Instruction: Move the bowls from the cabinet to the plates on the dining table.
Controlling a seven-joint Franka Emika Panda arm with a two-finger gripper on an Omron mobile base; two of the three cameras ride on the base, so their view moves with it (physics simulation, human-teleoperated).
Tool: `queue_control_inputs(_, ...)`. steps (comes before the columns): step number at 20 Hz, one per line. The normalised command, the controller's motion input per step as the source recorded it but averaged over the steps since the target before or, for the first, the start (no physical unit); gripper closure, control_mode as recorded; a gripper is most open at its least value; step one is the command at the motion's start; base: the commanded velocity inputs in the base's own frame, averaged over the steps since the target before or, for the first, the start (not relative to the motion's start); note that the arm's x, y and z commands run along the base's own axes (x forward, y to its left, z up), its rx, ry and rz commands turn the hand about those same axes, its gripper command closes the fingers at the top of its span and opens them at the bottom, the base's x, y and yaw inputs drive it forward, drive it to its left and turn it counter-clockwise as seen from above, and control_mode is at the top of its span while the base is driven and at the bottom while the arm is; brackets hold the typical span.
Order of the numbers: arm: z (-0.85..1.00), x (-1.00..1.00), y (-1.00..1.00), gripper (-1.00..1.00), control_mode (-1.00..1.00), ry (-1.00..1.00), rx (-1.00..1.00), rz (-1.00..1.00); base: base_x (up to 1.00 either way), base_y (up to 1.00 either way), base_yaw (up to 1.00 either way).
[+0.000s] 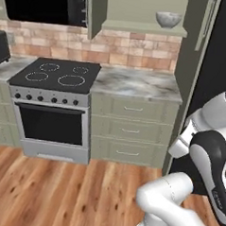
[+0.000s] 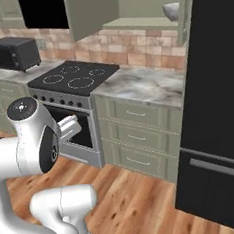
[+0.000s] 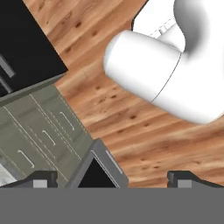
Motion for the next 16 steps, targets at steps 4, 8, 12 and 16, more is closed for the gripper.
queue_control_inputs(4, 0.0, 0.0, 0.0, -1.0, 1.0, 0.0, 0.0, 0.0, 0.33, 0.64, -0.12)
queue_control_inputs(8, 0.0, 0.0, 0.0, -1.0, 1.0, 0.0, 0.0, 0.0, 0.47, 0.52, -0.16)
queue_control_inputs(12, 0.0, 0.0, 0.0, -1.0, 1.0, 0.0, 0.0, 0.0, 0.45, 0.05, -0.31)
queue_control_inputs(16, 0.0, 0.0, 0.0, -1.0, 1.0, 0.0, 0.0, 0.0, 0.08, -0.08, -0.46)
